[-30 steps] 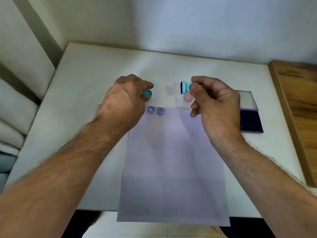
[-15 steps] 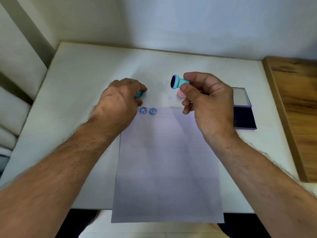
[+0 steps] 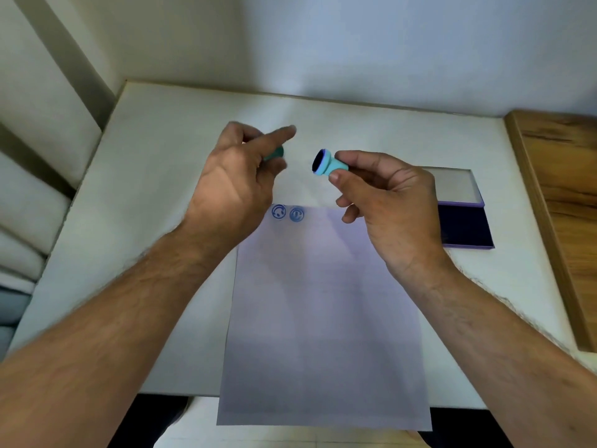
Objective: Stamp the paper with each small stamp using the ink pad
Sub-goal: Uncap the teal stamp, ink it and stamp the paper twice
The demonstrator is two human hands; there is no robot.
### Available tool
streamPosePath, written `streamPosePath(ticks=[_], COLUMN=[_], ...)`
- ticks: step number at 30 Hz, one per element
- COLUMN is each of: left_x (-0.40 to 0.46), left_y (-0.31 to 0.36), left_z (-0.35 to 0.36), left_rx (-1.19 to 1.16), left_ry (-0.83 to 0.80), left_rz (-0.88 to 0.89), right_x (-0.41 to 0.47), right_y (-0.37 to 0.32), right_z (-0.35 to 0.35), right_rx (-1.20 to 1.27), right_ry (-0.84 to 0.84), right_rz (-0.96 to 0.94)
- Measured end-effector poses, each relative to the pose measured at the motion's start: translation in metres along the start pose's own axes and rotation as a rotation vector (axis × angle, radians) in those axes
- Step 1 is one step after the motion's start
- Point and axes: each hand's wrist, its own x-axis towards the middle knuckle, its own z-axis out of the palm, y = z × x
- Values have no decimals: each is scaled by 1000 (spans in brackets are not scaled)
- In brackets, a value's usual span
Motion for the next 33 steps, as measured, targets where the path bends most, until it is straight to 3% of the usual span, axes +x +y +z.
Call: streamPosePath(ticks=[3, 9, 12, 25, 33], left_x=[0, 3, 3, -1, -3], left_y=[10, 19, 22, 25, 22], left_z=[-4, -6, -9, -8, -10], left_rx=[-215, -739, -887, -974, -914], left_ry=[-10, -65, -67, -170, -312], left_rz=[10, -197, -283, -382, -293], right_x=[-1, -3, -3, 1, 2], right_y=[-1, -2, -3, 1, 1], right_z=[1, 2, 1, -1, -2], right_rx=[-6, -21, -31, -128, -142], right_ry=[-17, -43, -54, -58, -34], right_rz=[-20, -51, -62, -152, -168])
